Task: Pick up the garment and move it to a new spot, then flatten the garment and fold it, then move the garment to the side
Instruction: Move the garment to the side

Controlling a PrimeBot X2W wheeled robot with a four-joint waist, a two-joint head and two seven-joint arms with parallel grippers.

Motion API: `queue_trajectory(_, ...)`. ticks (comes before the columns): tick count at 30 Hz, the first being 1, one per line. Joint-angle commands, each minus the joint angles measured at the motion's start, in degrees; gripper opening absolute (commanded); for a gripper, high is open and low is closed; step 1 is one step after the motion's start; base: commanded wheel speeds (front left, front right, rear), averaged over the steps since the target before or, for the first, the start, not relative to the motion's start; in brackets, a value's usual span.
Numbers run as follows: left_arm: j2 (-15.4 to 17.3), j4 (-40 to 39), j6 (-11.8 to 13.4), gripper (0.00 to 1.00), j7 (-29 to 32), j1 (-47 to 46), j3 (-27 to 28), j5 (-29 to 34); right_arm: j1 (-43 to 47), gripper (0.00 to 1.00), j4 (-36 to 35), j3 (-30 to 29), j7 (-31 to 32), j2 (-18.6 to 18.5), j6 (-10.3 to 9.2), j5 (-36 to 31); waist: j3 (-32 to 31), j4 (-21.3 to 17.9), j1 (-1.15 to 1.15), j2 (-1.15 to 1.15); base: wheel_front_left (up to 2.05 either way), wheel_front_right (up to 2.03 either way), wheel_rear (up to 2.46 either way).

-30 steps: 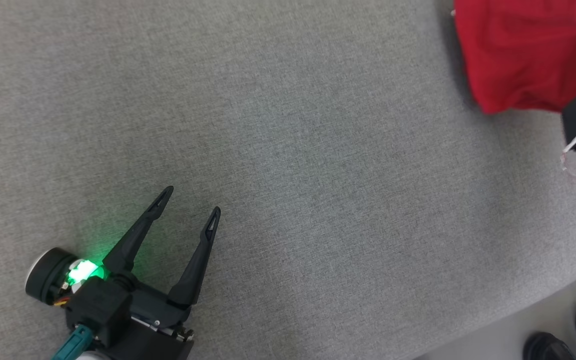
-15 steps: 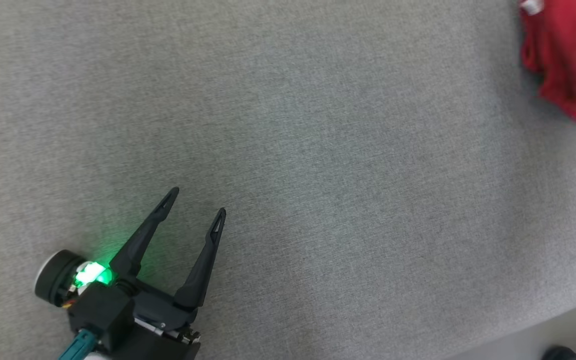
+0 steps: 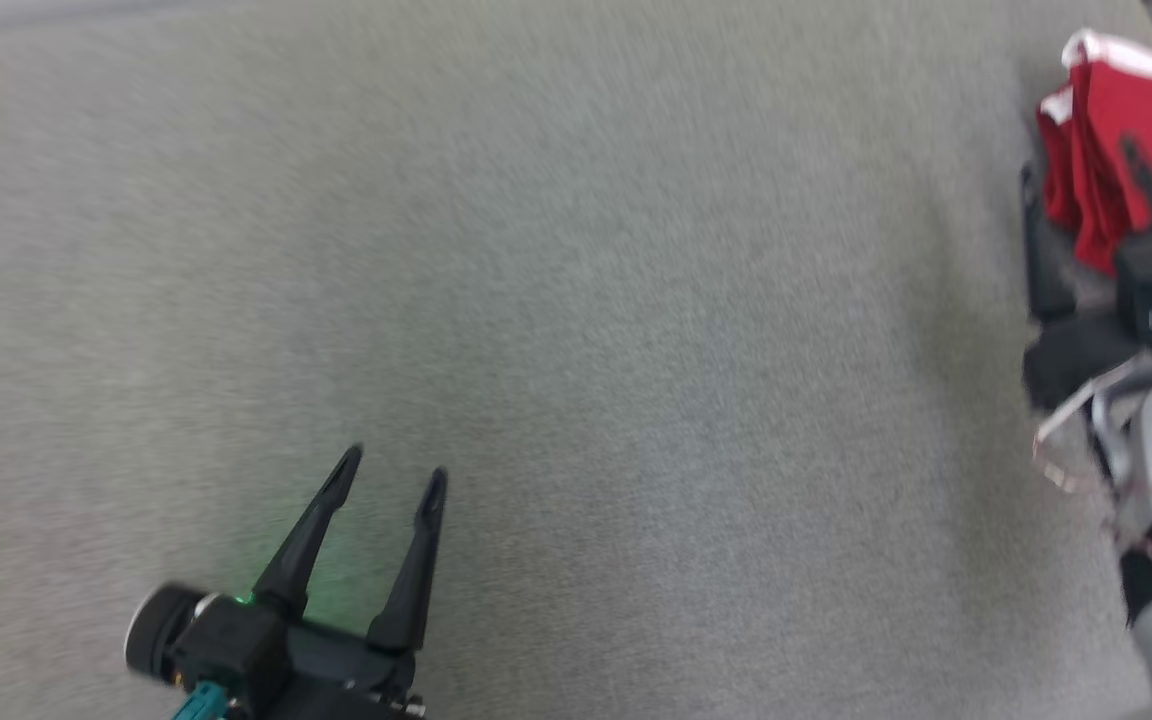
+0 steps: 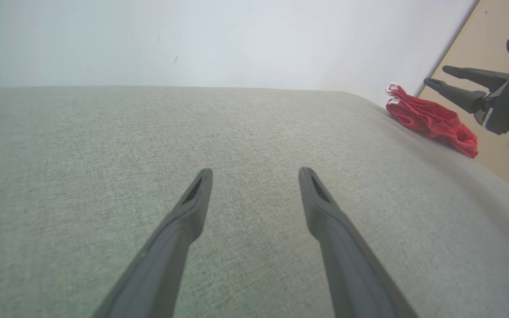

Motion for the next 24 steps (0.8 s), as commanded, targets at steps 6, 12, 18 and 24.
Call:
queue_trajectory(6, -2.6, 4.3, 1.0, 1.0, -0.8, 4.5, 3.2, -1.5, 12.2, 1.0, -4.9, 2.7, -0.2, 1.3, -0.15, 12.2, -15.0, 10.6, 0.01, 0.0, 0.0, 0.0, 0.0)
queue_trajectory(12, -5.5, 5.2, 1.0, 1.0, -0.8, 9.3, 8.8, -0.3, 24.9, 1.0, -13.0, 3.0, 0.8, 4.5, -0.15, 20.2, -21.5, 15.4, 0.01, 0.0, 0.0, 0.0, 0.0)
queue_trajectory(18, -8.2, 6.4, -0.3, 1.0, -0.8, 13.3, 14.7, 0.6, 34.6, 1.0, -19.6, 0.4, 2.5, 10.4, -0.15, 21.8, -25.1, 17.6, 0.01, 0.0, 0.0, 0.0, 0.0)
queue_trajectory(24, -9.8, 6.0, -1.8, 1.0, -0.8, 15.8, 18.7, 2.3, 39.8, 1.0, -22.9, -4.0, 4.3, 14.0, -0.15, 19.1, -26.6, 17.3, 0.01, 0.0, 0.0, 0.0, 0.0)
